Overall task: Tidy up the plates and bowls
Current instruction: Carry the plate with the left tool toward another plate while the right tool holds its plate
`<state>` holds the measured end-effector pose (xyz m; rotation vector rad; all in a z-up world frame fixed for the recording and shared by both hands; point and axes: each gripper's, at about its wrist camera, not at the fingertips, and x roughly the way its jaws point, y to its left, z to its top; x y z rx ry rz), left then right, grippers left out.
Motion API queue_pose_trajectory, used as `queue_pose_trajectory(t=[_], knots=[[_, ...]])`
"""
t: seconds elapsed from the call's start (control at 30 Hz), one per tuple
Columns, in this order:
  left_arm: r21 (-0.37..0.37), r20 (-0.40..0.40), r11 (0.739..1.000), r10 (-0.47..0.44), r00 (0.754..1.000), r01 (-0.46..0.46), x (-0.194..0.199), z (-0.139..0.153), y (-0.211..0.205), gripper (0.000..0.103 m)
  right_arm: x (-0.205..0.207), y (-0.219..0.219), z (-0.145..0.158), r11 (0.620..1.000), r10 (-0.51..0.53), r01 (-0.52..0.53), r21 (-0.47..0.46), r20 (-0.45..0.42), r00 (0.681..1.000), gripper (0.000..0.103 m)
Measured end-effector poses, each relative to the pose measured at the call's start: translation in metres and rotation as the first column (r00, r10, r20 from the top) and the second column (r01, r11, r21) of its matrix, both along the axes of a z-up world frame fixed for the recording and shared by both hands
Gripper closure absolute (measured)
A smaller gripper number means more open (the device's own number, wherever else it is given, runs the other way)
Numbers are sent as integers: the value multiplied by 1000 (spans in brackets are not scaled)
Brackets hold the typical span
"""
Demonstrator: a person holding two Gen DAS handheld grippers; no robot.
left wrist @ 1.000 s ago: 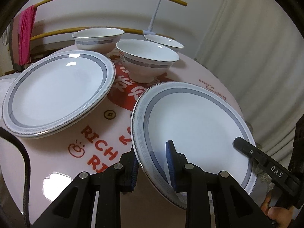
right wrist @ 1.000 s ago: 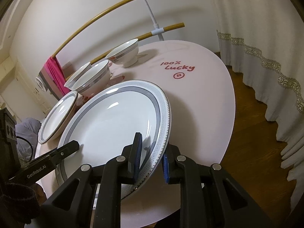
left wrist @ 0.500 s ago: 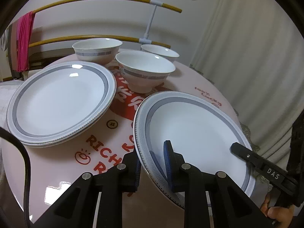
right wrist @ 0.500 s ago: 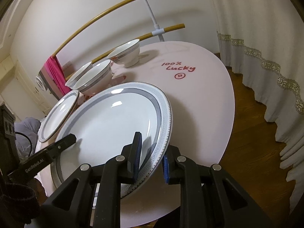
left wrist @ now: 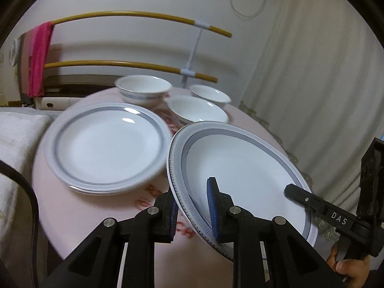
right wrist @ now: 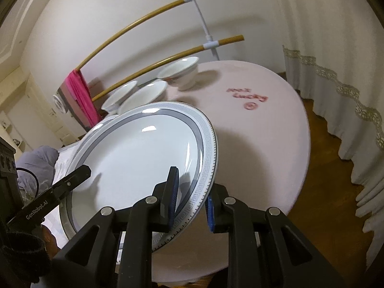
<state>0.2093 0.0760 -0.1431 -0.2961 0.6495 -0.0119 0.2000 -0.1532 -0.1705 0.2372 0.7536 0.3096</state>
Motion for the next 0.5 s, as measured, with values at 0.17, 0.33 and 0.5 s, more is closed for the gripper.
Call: queue_pose_trajectory(t=[0.17,0.33,0.5], knots=[[1,34,997,80,996,-80,-17,5,35,84,6,36,9,998,58,-58,2,10,998,83],[-8,42,988,157,987,-156,-29,0,69,84,19,82,12,992,128,-128,-4,8,992,83],[-18,34,976,217,976,-216,-36,-6,96,84,33,120,8,983,181,-181,-11,-13,983,83]])
